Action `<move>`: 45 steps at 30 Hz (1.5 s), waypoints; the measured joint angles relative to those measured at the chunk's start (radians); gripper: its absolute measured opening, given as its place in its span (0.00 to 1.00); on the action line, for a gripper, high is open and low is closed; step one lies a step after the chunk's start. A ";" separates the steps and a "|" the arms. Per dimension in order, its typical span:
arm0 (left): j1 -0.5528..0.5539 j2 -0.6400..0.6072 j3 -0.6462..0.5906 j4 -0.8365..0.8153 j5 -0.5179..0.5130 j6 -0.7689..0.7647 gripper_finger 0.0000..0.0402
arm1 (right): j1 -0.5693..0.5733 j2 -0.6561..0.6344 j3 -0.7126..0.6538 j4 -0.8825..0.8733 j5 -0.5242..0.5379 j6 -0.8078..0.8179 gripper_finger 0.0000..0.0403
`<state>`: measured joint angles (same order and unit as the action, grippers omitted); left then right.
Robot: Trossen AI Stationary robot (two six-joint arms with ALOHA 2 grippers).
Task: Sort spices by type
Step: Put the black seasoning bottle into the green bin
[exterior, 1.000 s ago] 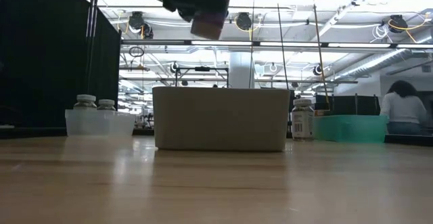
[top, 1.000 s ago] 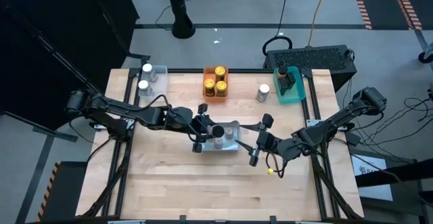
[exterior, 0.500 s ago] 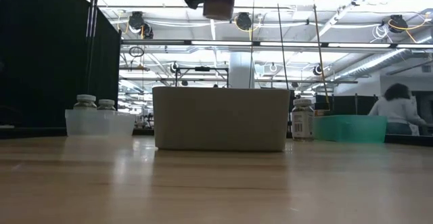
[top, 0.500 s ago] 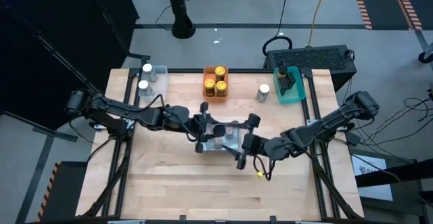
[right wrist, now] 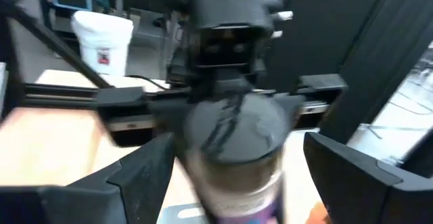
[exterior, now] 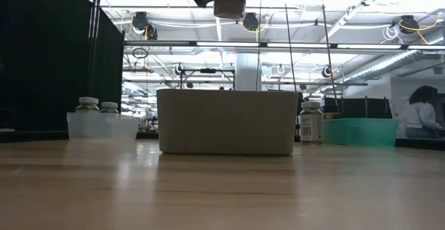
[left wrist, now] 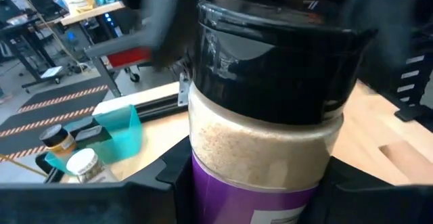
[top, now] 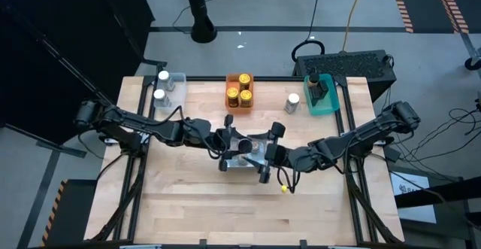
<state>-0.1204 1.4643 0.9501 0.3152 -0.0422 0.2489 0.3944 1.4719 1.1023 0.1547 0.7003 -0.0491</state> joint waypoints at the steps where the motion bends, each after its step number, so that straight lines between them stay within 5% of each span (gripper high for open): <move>1: 0.000 0.000 0.000 0.000 0.000 0.000 0.43 | -0.009 0.000 0.000 0.001 0.001 -0.007 0.76; 11: 0.000 0.000 0.000 0.015 0.002 -0.006 0.43 | -0.055 0.000 -0.001 0.019 -0.074 -0.046 0.68; 18: -0.001 0.000 0.000 0.015 0.004 -0.016 0.44 | -0.055 0.000 -0.001 0.020 -0.104 -0.051 0.46; 27: -0.006 -0.006 0.000 0.005 -0.057 0.001 0.68 | -0.056 -0.009 -0.001 -0.016 -0.072 0.070 0.44; 32: -0.004 -0.058 0.000 -0.114 -0.272 0.046 0.74 | -0.064 -0.060 -0.001 -0.286 0.129 0.322 0.44; 36: -0.001 -0.117 0.000 -0.216 -0.412 0.056 0.75 | -0.139 -0.130 -0.002 -0.609 0.163 0.582 0.44; 45: 0.009 -0.240 0.000 -0.274 -0.445 0.044 0.75 | -0.370 -0.261 -0.006 -1.250 0.337 1.184 0.44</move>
<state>-0.1116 1.2246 0.9501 0.0409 -0.4870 0.2931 0.0247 1.2105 1.0962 -1.0957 1.0377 1.1348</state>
